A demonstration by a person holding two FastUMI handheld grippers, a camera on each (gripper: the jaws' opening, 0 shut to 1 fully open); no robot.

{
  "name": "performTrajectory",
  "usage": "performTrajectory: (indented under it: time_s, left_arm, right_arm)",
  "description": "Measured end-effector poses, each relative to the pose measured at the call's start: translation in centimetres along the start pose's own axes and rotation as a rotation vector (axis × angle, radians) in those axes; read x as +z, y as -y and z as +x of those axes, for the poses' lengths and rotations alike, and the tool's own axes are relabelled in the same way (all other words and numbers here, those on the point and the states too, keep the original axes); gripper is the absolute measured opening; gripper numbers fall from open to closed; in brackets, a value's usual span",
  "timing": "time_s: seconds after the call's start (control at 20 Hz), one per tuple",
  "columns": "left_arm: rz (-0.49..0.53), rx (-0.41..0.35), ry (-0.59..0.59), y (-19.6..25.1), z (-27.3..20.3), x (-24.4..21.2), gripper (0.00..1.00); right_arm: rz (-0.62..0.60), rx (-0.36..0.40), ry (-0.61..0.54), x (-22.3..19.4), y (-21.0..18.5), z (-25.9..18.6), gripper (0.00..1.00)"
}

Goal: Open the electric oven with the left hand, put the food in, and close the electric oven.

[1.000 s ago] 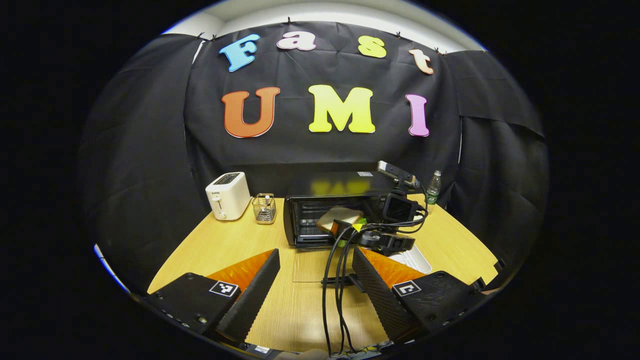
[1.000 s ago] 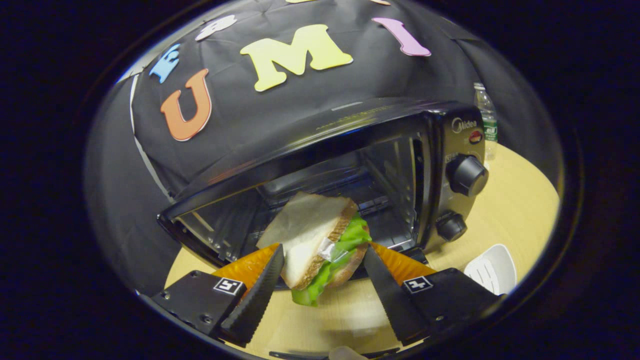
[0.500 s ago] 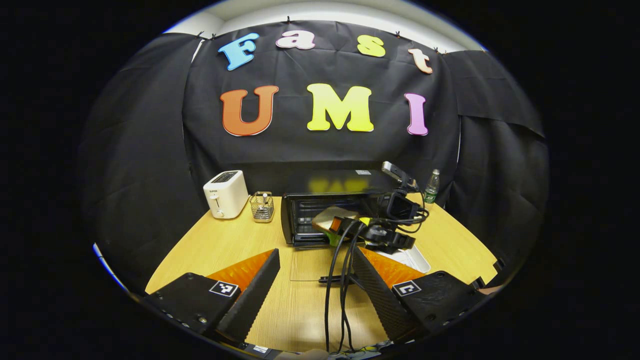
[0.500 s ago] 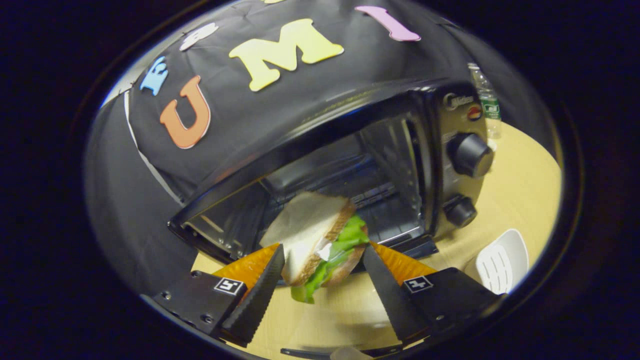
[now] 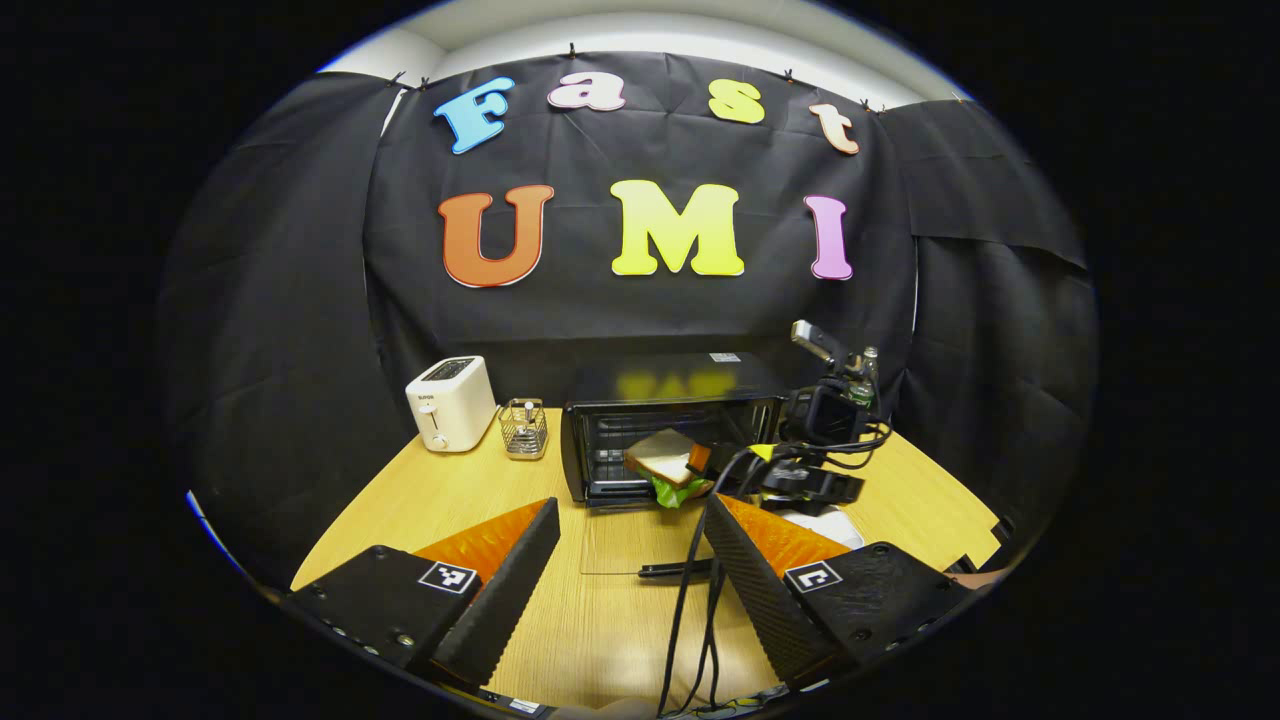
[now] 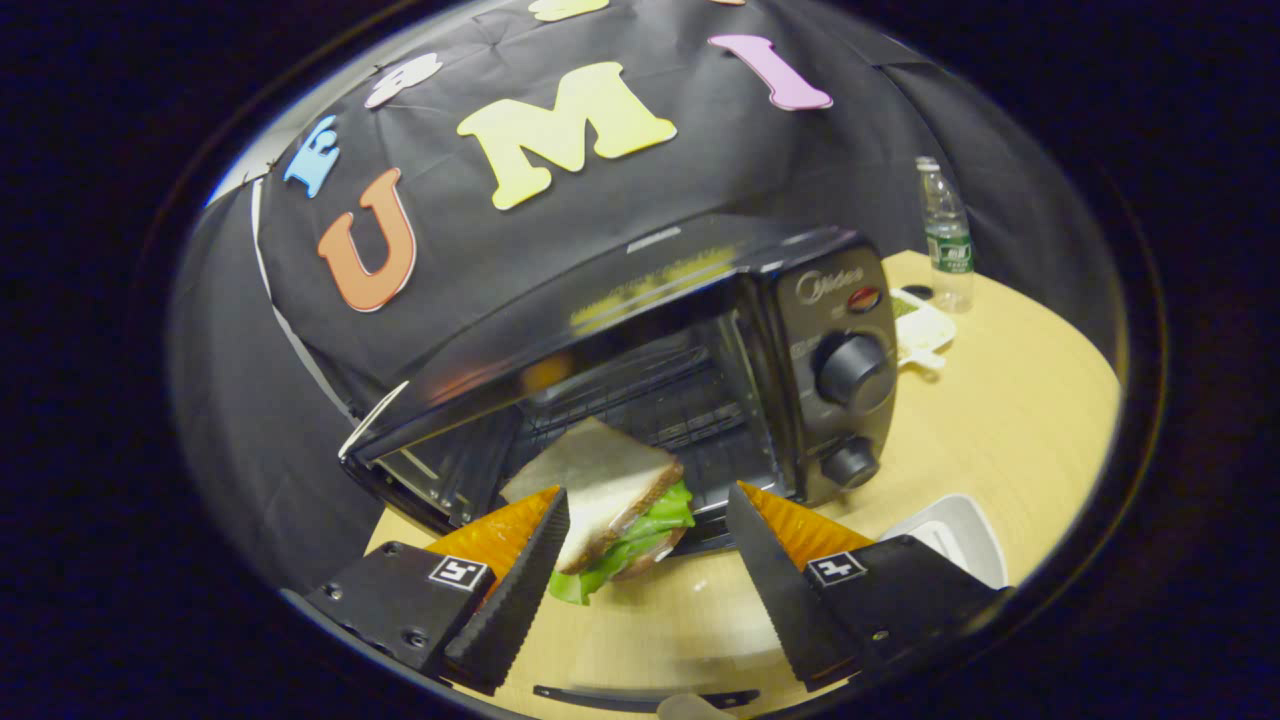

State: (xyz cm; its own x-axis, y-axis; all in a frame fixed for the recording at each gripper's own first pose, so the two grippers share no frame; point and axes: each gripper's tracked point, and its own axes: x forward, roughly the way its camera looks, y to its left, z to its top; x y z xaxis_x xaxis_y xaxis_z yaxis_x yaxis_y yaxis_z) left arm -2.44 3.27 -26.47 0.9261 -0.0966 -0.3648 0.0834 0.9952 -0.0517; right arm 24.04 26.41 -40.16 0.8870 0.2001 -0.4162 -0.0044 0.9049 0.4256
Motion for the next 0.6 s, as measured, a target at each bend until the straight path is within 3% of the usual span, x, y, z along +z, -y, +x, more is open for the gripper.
performTrajectory:
  time_s: [0.15, 0.25, 0.6]
  left_arm:
    - [0.02, -0.002, 0.009, 0.2, 1.0, -1.0, 0.96]
    - [0.019, 0.0, 0.003, 0.4, 1.8, -2.1, 0.96]
    - [0.026, 0.025, -0.08, 2.0, 5.8, -8.2, 0.96]
  right_arm:
    - [-0.074, -0.002, 0.06, 2.8, 1.4, -3.2, 1.0]
    - [-0.125, -0.013, 0.106, 5.0, 3.0, -6.2, 0.96]
    - [-0.28, -0.056, 0.24, 11.3, 9.0, -16.8, 0.96]
